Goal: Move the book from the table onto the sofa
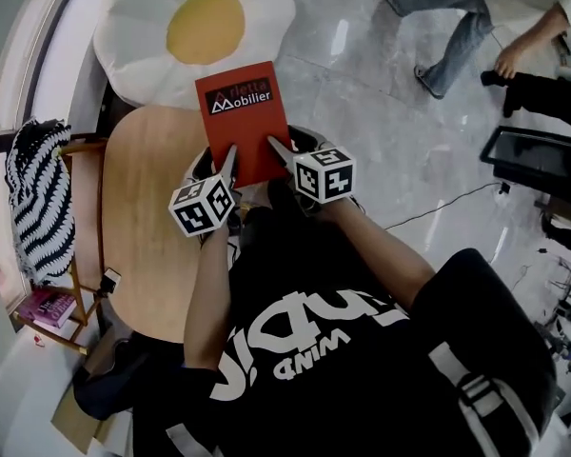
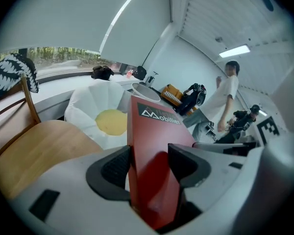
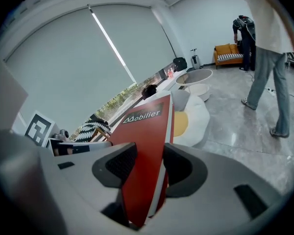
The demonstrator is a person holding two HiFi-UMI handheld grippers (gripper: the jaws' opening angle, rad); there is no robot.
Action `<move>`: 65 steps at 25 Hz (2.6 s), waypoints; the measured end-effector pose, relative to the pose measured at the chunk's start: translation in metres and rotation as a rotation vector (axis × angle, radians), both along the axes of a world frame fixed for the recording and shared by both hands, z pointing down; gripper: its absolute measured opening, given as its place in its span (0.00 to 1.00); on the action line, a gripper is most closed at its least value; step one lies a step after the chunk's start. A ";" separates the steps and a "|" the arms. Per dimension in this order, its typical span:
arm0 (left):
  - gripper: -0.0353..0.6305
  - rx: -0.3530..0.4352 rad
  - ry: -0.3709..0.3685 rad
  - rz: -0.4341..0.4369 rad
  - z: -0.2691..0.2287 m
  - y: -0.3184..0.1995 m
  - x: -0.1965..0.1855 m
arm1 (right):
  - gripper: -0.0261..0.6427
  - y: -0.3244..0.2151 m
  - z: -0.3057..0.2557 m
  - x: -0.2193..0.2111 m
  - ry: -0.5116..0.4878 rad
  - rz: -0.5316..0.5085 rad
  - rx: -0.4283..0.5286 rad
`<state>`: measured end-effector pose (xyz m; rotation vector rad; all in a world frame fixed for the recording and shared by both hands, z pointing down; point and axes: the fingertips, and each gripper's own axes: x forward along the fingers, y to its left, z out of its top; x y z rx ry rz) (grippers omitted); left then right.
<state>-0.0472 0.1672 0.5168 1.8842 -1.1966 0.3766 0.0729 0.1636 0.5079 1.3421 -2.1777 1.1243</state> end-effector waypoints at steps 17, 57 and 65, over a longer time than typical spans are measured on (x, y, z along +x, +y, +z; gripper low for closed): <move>0.41 0.037 0.029 -0.026 -0.023 -0.072 0.075 | 0.30 -0.075 -0.027 0.075 0.010 -0.035 0.063; 0.41 0.030 0.042 -0.115 -0.028 -0.361 0.049 | 0.30 -0.378 -0.032 0.047 -0.015 -0.111 0.059; 0.41 0.020 0.045 -0.148 -0.023 -0.392 0.035 | 0.30 -0.416 -0.028 0.032 -0.018 -0.141 0.055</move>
